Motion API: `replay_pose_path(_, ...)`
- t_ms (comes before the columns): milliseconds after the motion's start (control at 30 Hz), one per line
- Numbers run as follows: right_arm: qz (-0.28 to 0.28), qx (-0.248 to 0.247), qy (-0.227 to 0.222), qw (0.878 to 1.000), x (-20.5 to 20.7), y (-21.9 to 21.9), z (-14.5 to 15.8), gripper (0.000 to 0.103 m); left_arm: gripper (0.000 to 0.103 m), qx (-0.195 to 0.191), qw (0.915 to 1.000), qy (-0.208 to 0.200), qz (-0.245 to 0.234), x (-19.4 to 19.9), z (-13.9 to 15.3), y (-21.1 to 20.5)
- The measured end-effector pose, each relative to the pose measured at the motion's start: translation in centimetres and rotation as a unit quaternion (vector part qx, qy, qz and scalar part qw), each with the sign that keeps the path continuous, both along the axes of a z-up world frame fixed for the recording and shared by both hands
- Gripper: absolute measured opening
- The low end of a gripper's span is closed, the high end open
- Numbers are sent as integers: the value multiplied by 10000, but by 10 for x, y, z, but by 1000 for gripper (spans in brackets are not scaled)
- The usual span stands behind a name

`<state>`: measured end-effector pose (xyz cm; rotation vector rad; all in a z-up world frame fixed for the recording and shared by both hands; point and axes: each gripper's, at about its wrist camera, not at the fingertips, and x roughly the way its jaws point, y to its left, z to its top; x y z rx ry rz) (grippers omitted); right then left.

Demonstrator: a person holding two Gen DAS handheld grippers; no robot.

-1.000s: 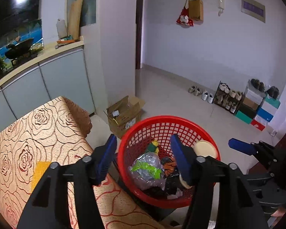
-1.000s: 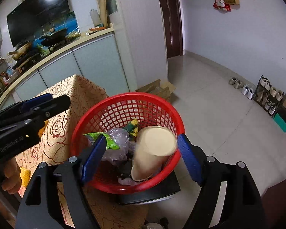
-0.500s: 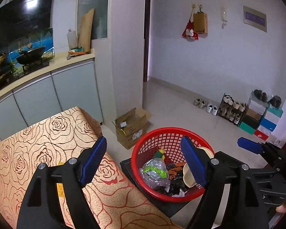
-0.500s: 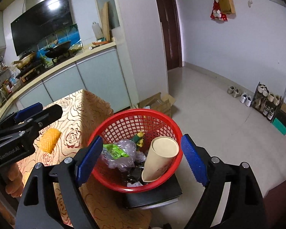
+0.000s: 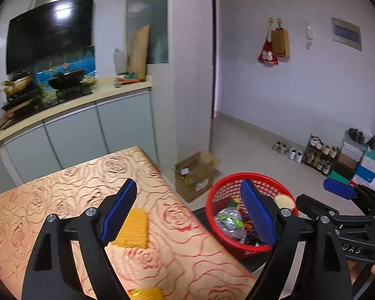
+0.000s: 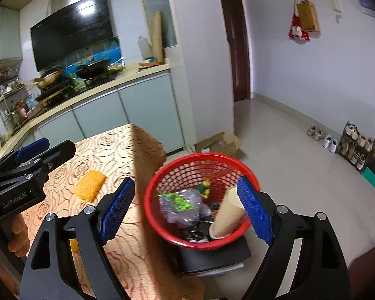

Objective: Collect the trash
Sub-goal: 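Move both open grippers back over the table toward the yellow foam nets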

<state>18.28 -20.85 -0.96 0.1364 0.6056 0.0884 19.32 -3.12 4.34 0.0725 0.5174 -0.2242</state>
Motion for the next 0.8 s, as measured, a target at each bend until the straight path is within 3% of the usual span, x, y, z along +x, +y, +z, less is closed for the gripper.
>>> replay_pose_path(533, 767, -119, -167, 9968, -8, 75, 15, 82, 87, -5, 9966, -188, 796, -41, 13, 77)
replay_pose_path(800, 938, -152, -184, 9953, -11, 91, 16, 82, 89, 129, 9957, -52, 912, -62, -1, 105)
